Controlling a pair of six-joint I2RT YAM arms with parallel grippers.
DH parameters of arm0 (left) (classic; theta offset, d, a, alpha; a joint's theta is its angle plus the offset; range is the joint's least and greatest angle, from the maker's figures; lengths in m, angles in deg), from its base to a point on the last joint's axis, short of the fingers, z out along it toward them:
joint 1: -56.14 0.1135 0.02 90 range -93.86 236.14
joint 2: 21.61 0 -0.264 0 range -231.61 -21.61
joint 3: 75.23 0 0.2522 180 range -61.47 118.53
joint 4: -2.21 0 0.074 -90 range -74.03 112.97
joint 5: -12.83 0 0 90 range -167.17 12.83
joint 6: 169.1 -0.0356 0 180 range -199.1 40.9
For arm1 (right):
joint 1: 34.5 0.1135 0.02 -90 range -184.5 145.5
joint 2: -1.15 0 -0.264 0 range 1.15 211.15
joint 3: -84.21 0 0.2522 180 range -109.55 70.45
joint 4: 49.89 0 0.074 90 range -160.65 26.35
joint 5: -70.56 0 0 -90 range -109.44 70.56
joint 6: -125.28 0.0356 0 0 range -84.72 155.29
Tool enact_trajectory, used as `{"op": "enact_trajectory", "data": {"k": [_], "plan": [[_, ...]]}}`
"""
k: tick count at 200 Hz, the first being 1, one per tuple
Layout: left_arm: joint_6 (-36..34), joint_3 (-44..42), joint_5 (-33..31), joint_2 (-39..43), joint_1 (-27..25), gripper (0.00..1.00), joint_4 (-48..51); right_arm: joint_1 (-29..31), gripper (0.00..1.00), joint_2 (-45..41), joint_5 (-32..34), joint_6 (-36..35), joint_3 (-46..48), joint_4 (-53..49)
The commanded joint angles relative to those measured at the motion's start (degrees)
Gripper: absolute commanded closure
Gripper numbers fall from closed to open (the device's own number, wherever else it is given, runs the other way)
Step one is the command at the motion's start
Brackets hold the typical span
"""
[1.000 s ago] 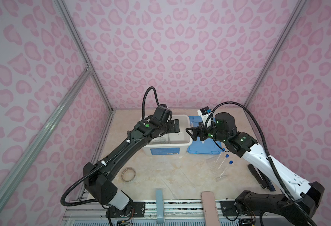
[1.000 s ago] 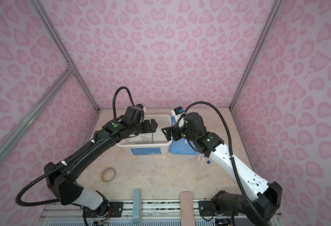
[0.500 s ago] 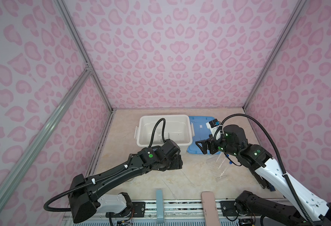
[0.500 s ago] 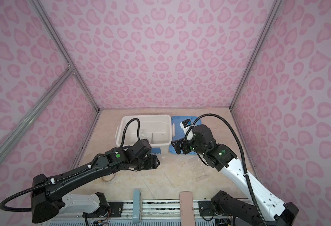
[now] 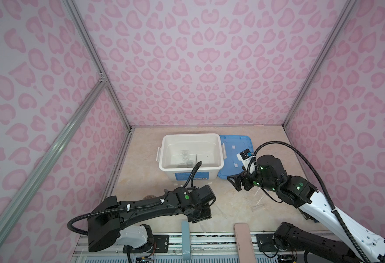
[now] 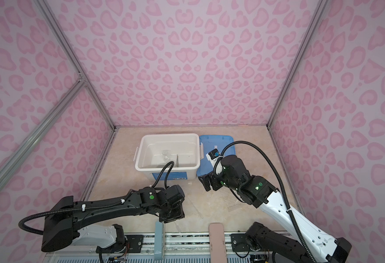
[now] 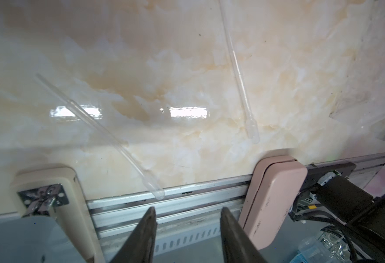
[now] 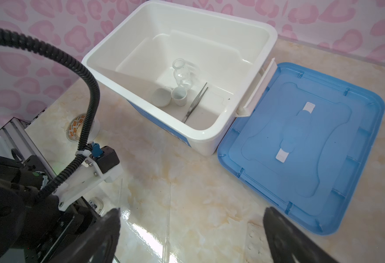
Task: Organize the chemistry lab equipment
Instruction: 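Withdraw the left gripper from the box toward the glass pipettes near the robot, then lower the left gripper onto a glass pipette and grasp it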
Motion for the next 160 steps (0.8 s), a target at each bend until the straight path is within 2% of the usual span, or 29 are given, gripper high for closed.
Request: {"op": "enact_trajectory", "data": {"k": [1,111,153,160], "plan": [[4.1,-1.3,1.9,-1.0,-1.2,0.53,-1.0,0.2,0.02,0.0,1.8,0.0,0.3,0.9],[10.0,-7.9,2.8,-2.0,-2.4,0.57,-7.3,0.5,0.02,0.4,3.0,-0.1,-0.3,1.5],[9.9,-8.0,2.9,-3.6,-2.0,0.63,-8.5,0.5,0.02,0.0,3.5,-0.3,0.0,1.2],[9.4,-7.6,2.6,-3.8,-2.0,0.68,-8.2,0.5,0.02,-0.1,3.5,-0.3,0.0,1.3]]}}
